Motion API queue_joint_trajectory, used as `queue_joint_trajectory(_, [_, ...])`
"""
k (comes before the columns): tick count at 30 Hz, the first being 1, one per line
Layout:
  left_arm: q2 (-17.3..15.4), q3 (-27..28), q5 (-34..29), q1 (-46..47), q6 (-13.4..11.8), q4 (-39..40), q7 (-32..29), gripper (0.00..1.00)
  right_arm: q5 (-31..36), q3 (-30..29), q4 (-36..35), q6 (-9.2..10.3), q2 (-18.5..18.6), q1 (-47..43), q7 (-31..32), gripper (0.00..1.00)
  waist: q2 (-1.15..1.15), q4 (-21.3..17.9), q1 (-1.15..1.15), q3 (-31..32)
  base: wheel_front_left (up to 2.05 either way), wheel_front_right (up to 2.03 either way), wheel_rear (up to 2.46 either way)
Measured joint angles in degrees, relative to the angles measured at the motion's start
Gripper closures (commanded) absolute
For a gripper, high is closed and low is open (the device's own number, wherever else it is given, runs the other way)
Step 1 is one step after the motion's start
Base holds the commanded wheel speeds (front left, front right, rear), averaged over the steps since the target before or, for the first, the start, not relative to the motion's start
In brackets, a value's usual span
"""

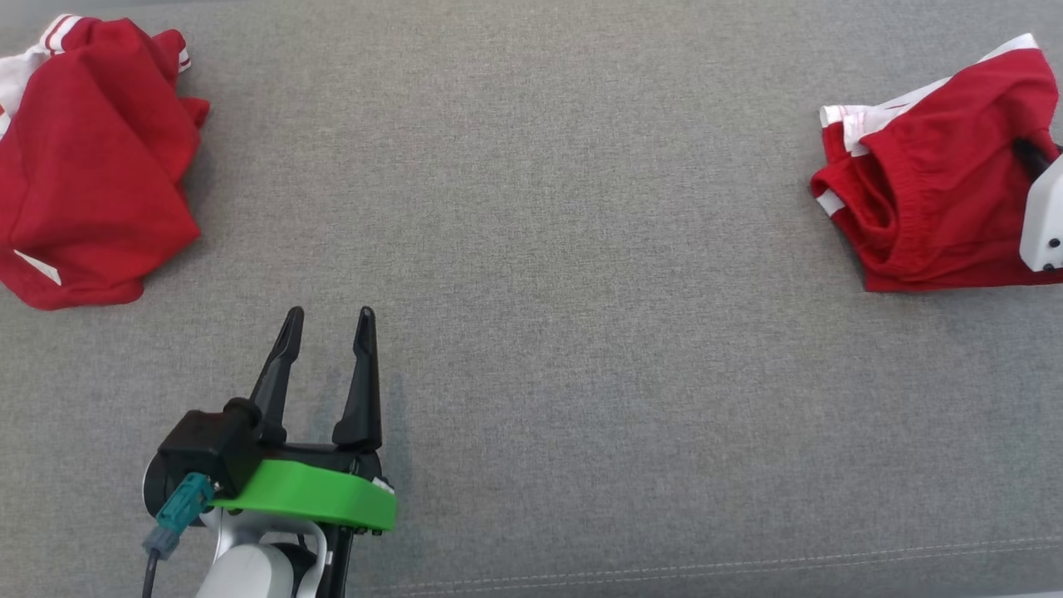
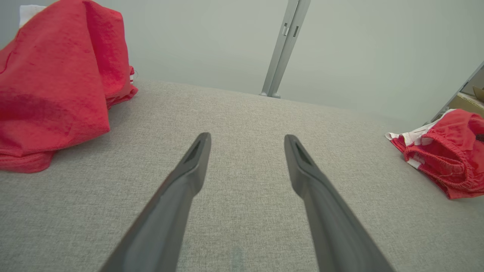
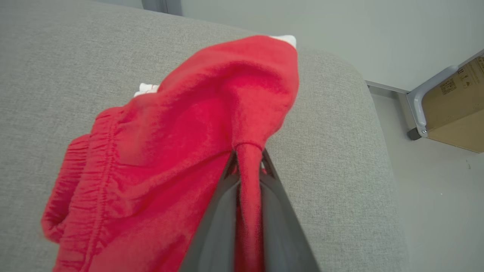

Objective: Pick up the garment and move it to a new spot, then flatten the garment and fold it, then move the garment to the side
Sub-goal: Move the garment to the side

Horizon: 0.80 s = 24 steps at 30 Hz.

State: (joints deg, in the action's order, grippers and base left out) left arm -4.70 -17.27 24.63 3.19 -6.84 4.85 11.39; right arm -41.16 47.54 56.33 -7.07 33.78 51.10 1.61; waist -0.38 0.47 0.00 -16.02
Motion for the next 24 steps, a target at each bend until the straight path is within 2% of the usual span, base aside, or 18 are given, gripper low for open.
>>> queue_joint_trajectory(8, [-1.4, -0.52, -1.02, 0.48, 0.01, 1.45, -1.26, 0.0, 0.38, -1.0, 2.47, 1.3, 1.59, 1.41, -1.22, 1.0, 0.0, 0.8, 0.0, -0.92, 0.0, 0.0, 0.0])
queue_joint_trajectory(16, [-1.68, 0.1, -1.21, 0.68, 0.01, 1.88, -2.32, 0.0, 1.57, -0.6, 4.59, 3.68, 2.15, 2.22, -2.61, 1.0, 0.0, 1.11, 0.0, -1.98, 0.0, 0.0, 0.0])
queue_joint_trajectory(17, [-1.68, 0.09, -1.21, 0.69, 0.0, 1.91, -2.33, 0.0, 1.96, -0.63, 4.93, 4.3, 2.13, 2.3, -3.0, 0.91, 0.0, 1.08, 0.0, -2.1, 0.0, 0.0, 0.0])
queue_joint_trajectory(18, [-1.68, 0.09, -1.21, 0.69, 0.01, 1.91, -2.34, 0.0, 1.99, -0.67, 5.38, 4.97, 2.08, 2.32, -3.1, 0.67, 0.0, 1.06, 0.0, -2.17, 0.0, 0.0, 0.0])
queue_joint_trajectory(19, [-1.69, 0.1, -1.21, 0.69, 0.01, 1.92, -2.35, 0.0, 1.99, -0.69, 5.92, 5.43, 2.01, 2.31, -3.09, 0.27, 0.0, 1.03, 0.0, -2.22, 0.0, 0.0, 0.0])
queue_joint_trajectory(20, [-1.69, 0.1, -1.21, 0.69, 0.01, 1.94, -2.47, 0.0, 1.99, -0.69, 6.33, 5.71, 1.99, 2.3, -3.1, 0.0, 0.0, 0.99, 0.0, -2.25, 0.0, 0.0, 0.0])
queue_joint_trajectory(24, [-1.7, 0.22, -1.21, 0.69, 0.01, 2.15, -2.86, 0.0, 1.94, -0.83, 7.37, 6.22, 1.86, 2.2, -3.58, 0.0, 0.0, 0.74, 0.0, -2.37, 0.0, 0.0, 0.0])
